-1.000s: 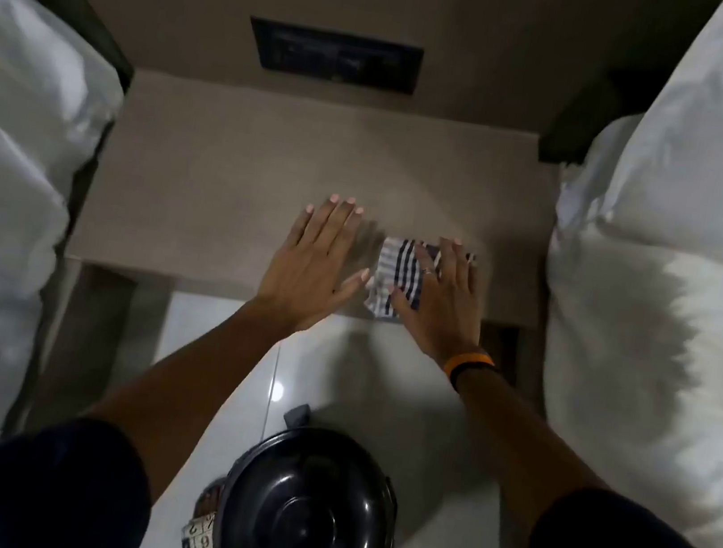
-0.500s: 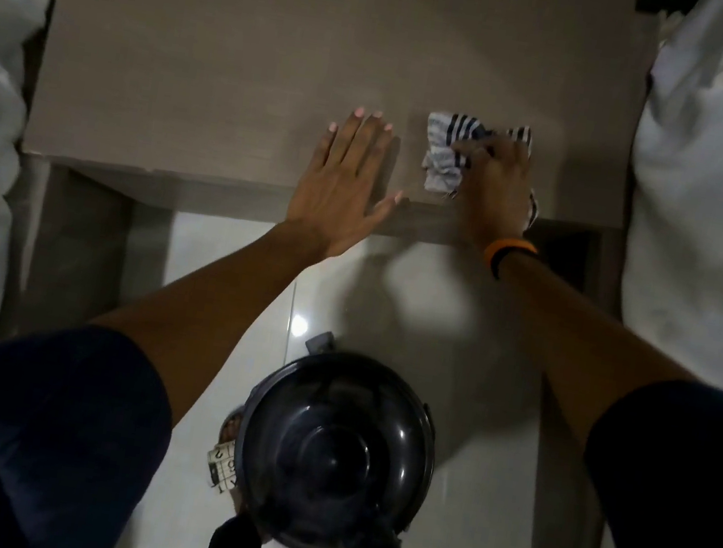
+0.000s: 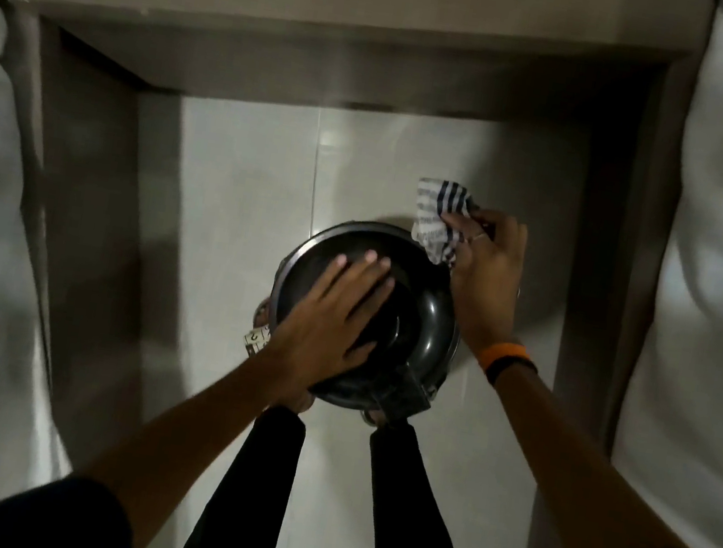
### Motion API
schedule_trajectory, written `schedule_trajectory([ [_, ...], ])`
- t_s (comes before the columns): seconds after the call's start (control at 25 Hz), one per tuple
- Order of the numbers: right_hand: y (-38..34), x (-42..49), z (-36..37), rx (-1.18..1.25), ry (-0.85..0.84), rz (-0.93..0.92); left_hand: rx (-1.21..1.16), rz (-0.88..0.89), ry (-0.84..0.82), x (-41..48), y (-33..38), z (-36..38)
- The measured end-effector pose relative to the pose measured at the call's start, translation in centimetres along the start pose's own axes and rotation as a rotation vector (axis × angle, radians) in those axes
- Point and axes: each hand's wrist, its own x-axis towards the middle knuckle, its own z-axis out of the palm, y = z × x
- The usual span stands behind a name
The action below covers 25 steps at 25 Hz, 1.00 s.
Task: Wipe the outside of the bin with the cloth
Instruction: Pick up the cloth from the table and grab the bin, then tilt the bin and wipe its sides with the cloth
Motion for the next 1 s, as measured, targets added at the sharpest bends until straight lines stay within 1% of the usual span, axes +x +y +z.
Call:
schedule_trajectory([
  [0.04, 0.8, -1.3, 0.1, 0.021, 0.0, 0.033, 0.047, 0.067, -0.038, -2.2, 1.4, 1.6],
  [0.08, 1.7, -2.5, 0.2, 0.032, 0.006, 0.053, 0.097, 0.109, -0.114, -4.1, 2.6, 3.2],
  [0.16, 2.9, -4.3, 0.0, 0.015, 0.011, 0.069, 0.168, 0.113, -0.281, -6.6, 3.8, 5.9],
  [0.2, 3.4, -5.0, -0.1, 0.006, 0.01, 0.075, 0.201, 0.093, -0.302, -6.9, 4.1, 6.8],
  [0.28, 4.0, -6.0, -0.6, 0.035, 0.007, 0.095, 0.296, 0.103, -0.234, -6.6, 4.1, 7.6],
  [0.36, 4.5, -6.5, -1.5, 0.076, 0.034, 0.118, 0.322, 0.148, -0.17, -5.7, 3.6, 8.1],
  [0.48, 5.0, -7.1, -3.3, 0.129, 0.085, 0.191, 0.379, 0.11, -0.13, -4.7, 2.9, 7.1],
  [0.56, 5.2, -7.5, -4.3, 0.132, 0.134, 0.199, 0.312, 0.005, -0.172, -3.0, 2.7, 4.9],
  [0.64, 5.3, -8.0, -5.0, 0.159, 0.173, 0.213, 0.153, -0.114, -0.173, -0.4, 2.5, 2.4],
  [0.8, 5.3, -8.7, -4.7, 0.276, 0.191, 0.299, -0.15, -0.404, -0.251, 4.4, 0.4, -1.8],
  [0.92, 4.9, -9.0, -3.0, 0.48, 0.168, 0.384, -0.37, -0.643, -0.182, 6.7, -1.4, -3.6],
  [1.0, 3.9, -9.0, -0.7, 0.551, 0.16, 0.387, -0.486, -0.771, -0.125, 7.2, -2.4, -4.0],
])
